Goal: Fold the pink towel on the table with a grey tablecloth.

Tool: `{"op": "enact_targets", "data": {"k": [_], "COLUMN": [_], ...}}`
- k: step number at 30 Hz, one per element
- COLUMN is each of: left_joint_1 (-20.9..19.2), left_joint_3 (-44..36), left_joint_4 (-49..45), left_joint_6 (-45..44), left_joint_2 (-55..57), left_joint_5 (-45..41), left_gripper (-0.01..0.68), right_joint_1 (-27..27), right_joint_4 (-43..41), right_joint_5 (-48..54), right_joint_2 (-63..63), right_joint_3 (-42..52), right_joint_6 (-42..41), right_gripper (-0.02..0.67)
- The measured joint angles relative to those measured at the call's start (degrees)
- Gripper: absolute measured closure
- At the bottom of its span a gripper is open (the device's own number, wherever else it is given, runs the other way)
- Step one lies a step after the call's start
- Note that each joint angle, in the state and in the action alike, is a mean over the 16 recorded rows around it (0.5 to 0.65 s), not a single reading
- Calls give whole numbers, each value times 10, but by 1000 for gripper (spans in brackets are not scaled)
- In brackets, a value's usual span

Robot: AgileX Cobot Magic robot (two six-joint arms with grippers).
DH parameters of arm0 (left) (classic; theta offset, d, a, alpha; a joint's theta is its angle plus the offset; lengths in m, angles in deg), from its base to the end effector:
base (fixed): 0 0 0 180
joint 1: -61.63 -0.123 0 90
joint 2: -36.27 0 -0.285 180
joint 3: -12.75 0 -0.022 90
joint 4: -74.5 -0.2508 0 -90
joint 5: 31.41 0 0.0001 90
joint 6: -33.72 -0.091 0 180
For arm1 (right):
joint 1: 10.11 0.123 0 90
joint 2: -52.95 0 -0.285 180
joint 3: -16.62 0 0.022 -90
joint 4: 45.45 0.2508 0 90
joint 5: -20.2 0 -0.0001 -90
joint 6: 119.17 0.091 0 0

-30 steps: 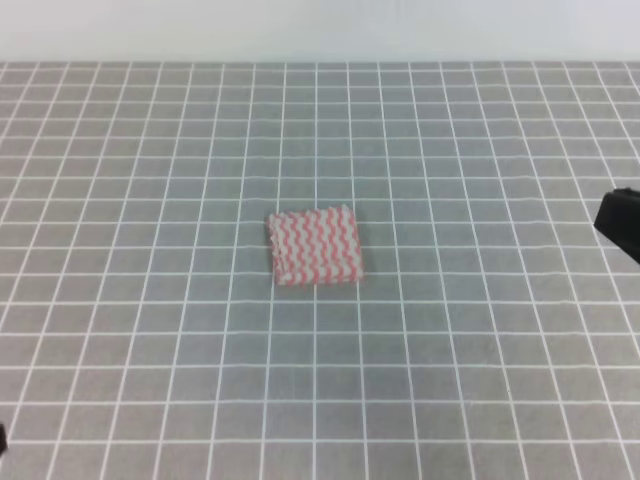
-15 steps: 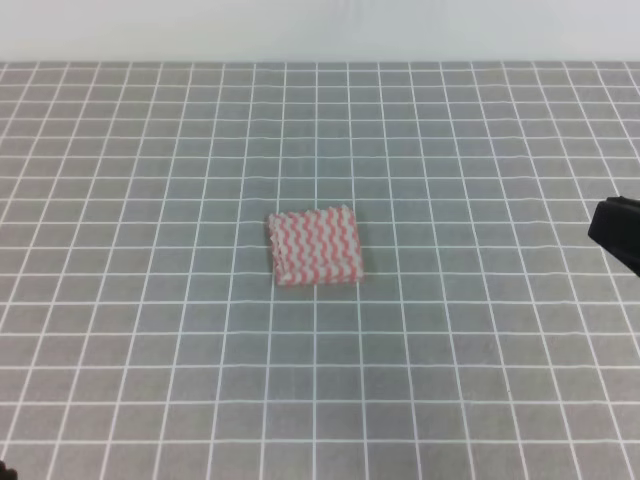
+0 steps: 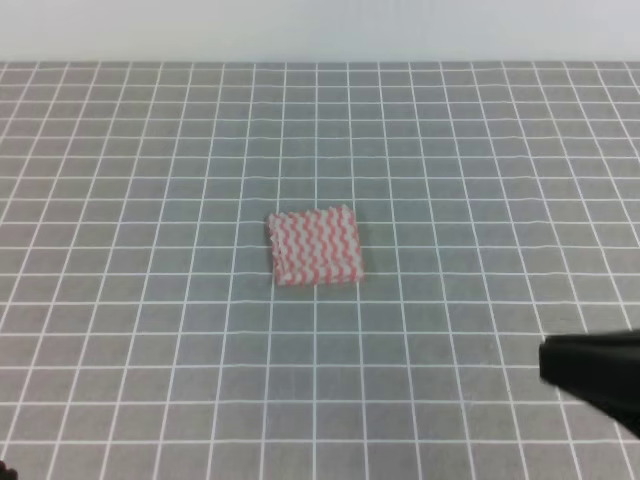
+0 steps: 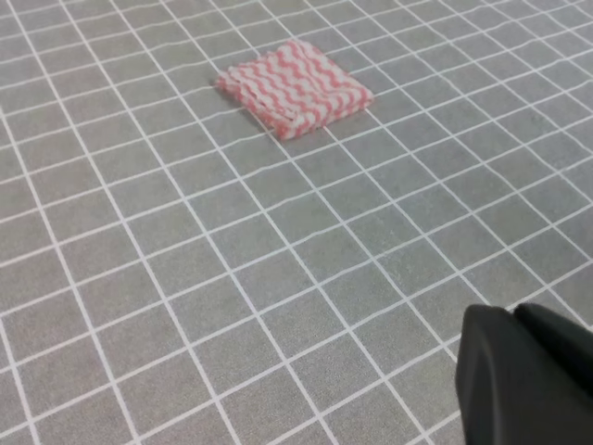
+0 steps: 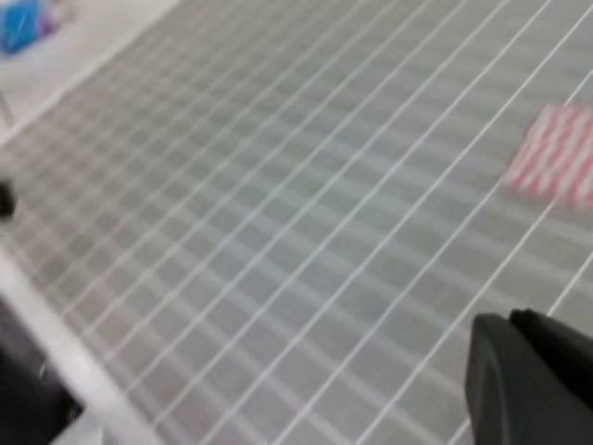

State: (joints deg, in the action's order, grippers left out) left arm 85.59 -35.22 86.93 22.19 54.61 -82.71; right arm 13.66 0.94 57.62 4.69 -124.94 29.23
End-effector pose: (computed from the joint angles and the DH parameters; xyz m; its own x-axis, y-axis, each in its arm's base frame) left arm 0.0214 -0.0263 0.2929 -0.3787 0.2376 -0.8945 0.5627 0.8265 -0.0187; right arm 0.1062 0.0906 0.3381 -0.4800 -0.0712 -0.8744 -0.6665 0.6776 0.3108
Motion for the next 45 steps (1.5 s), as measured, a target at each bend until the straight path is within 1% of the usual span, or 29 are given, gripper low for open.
{"op": "enact_targets", "data": {"k": [4,8,13,17,20,22,27,33,37,41,45], "left_joint_1": [0,0,0,0,0,0,0,0,0,0,0], "left_joint_3": [0,0,0,0,0,0,0,0,0,0,0], "left_joint_4": [0,1,0,1,1,1,1,0,0,0,1], "left_joint_6": [0,0,0,0,0,0,0,0,0,0,0], "left_joint_2": [1,3,3,3,3,3,3,2,2,2,4], "left_joint_5": [0,1,1,1,1,1,1,0,0,1,2], "left_gripper": [673,673,673,673,673,673,673,673,673,673,673], "right_joint_1": [0,-1,-18,-44,-75,-99,-154,-193,-201,-201,-201], "right_joint_4": [-71,-183,-320,-385,-381,-359,-281,-201,-211,-276,-345], "right_joint_5": [31,32,-3,-51,-98,-129,-226,-321,-341,-335,-304], "right_joint_2": [1,7,33,73,122,160,253,334,359,378,393], "right_joint_3": [0,3,18,50,95,130,228,322,352,365,374], "right_joint_6": [1,1,2,2,3,3,3,5,40,126,220], "right_gripper": [666,666,666,666,666,666,666,666,666,666,666]}}
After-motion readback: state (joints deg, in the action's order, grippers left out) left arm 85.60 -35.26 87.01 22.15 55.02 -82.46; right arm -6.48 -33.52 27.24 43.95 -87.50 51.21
